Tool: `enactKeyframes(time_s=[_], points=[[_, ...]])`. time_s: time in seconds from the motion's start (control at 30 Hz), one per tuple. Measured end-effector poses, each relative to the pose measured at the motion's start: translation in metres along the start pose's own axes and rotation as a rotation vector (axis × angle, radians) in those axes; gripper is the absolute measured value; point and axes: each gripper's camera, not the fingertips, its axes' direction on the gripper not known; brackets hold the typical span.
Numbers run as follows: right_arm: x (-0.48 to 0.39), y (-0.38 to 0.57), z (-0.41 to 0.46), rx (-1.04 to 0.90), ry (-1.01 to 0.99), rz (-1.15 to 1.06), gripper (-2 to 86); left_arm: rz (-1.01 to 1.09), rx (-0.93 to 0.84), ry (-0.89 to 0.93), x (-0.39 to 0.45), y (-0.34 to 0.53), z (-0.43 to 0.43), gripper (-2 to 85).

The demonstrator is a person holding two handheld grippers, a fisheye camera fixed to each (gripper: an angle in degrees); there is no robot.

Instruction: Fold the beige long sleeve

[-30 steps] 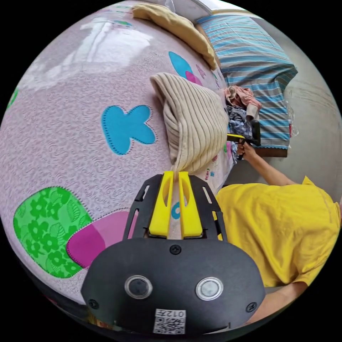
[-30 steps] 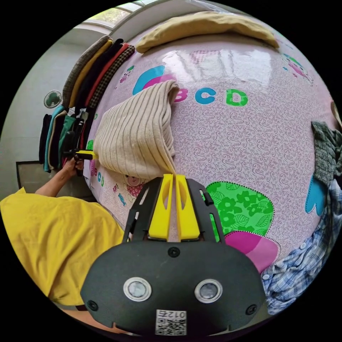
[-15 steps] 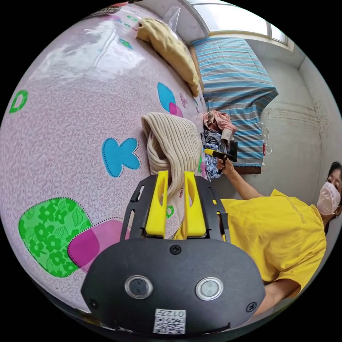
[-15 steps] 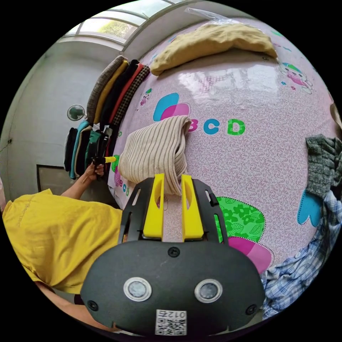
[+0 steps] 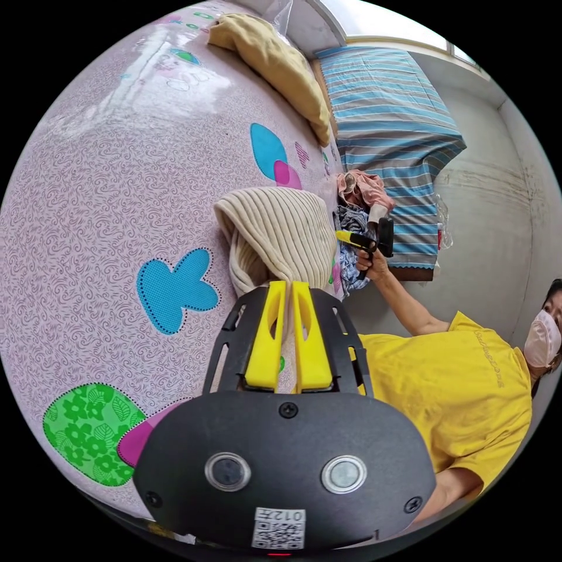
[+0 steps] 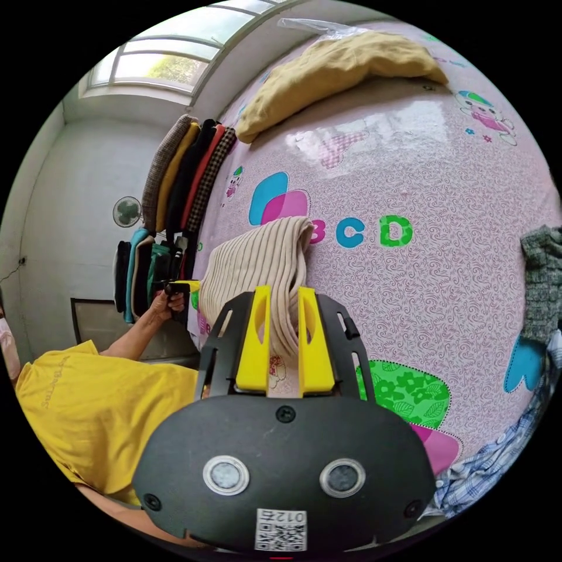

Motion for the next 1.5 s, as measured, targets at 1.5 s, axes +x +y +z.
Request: enactKeyframes(time_s=[1.5], points=[[-0.085,0.015,0.073,0.003,0.296,-0.105,9.9,-0.136,0.154,-0.194,0.045,-0.022,0.049,2.9]])
